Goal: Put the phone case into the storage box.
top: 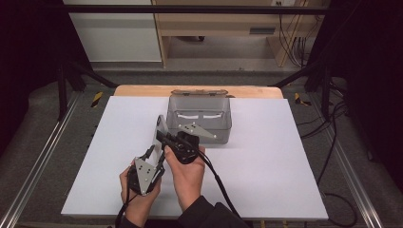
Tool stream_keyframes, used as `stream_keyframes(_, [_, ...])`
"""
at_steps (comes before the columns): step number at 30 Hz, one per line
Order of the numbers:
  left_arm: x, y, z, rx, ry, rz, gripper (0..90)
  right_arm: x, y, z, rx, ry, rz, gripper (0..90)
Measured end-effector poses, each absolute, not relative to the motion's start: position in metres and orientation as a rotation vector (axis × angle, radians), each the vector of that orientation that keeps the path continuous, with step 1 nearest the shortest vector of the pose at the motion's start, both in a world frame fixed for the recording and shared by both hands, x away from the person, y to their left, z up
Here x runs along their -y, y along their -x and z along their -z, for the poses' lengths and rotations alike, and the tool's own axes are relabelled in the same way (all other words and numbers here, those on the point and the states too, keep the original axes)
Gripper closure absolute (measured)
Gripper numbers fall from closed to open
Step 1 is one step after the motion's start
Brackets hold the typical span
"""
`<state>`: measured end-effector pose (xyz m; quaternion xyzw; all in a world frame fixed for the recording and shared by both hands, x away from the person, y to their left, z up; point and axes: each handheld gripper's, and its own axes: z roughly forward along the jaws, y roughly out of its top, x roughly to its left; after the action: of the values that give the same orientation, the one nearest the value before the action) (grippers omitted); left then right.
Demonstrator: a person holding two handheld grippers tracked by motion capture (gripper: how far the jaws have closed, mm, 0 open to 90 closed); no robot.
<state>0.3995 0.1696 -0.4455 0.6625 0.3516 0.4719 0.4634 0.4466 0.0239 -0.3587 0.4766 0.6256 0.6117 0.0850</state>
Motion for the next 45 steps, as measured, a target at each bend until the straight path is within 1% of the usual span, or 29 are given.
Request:
stream_keyframes(4, [-0.17, -0.398, 0.447, -0.861, -1.622, -1.196, 63.5, -0.027, -0.447, 0.358, -1.863, -1.432, -1.818, 79.8])
stream_keyframes(5, [-0.171, -0.398, 0.447, -0.859, -1.62, -1.21, 65.7, -0.028, -0.447, 0.358, -1.863, -1.436, -1.813, 79.2])
stream_keyframes(9, [-0.172, -0.397, 0.449, -0.85, -1.613, -1.261, 68.4, -0.029, -0.447, 0.358, -1.867, -1.453, -1.81, 78.7])
stream_keyframes(10, [-0.172, -0.397, 0.45, -0.847, -1.615, -1.28, 71.0, -0.03, -0.448, 0.358, -1.87, -1.46, -1.81, 77.6])
stream_keyframes(11, [-0.172, -0.396, 0.45, -0.845, -1.613, -1.299, 71.0, -0.03, -0.448, 0.358, -1.87, -1.46, -1.81, 77.6])
stream_keyframes(13, [-0.173, -0.394, 0.452, -0.838, -1.607, -1.347, 74.3, -0.031, -0.449, 0.358, -1.869, -1.477, -1.811, 75.8])
stream_keyframes(16, [-0.174, -0.392, 0.453, -0.828, -1.599, -1.401, 80.4, -0.033, -0.451, 0.359, -1.866, -1.513, -1.819, 70.6])
stream_keyframes(18, [-0.174, -0.392, 0.453, -0.822, -1.603, -1.416, 80.8, -0.033, -0.452, 0.359, -1.864, -1.526, -1.834, 69.7])
stream_keyframes(22, [-0.175, -0.393, 0.453, -0.826, -1.61, -1.398, 81.0, -0.032, -0.454, 0.36, -1.873, -1.54, -1.841, 66.2])
stream_keyframes(23, [-0.176, -0.393, 0.453, -0.828, -1.611, -1.393, 81.1, -0.031, -0.455, 0.361, -1.873, -1.532, -1.847, 63.4])
stream_keyframes(24, [-0.176, -0.394, 0.453, -0.832, -1.614, -1.386, 81.1, -0.031, -0.455, 0.361, -1.873, -1.532, -1.847, 63.4])
stream_keyframes(26, [-0.178, -0.395, 0.454, -0.847, -1.615, -1.371, 81.1, -0.029, -0.455, 0.361, -1.882, -1.522, -1.847, 57.8])
stream_keyframes(30, [-0.18, -0.397, 0.454, -0.857, -1.616, -1.367, 81.1, -0.026, -0.456, 0.36, -1.878, -1.505, -1.834, 51.0])
stream_keyframes(36, [-0.182, -0.398, 0.454, -0.874, -1.623, -1.349, 81.1, -0.024, -0.456, 0.36, -1.883, -1.488, -1.823, 47.0])
stream_keyframes(45, [-0.185, -0.401, 0.454, -0.897, -1.623, -1.315, 81.1, -0.023, -0.453, 0.359, -1.882, -1.442, -1.804, 46.4])
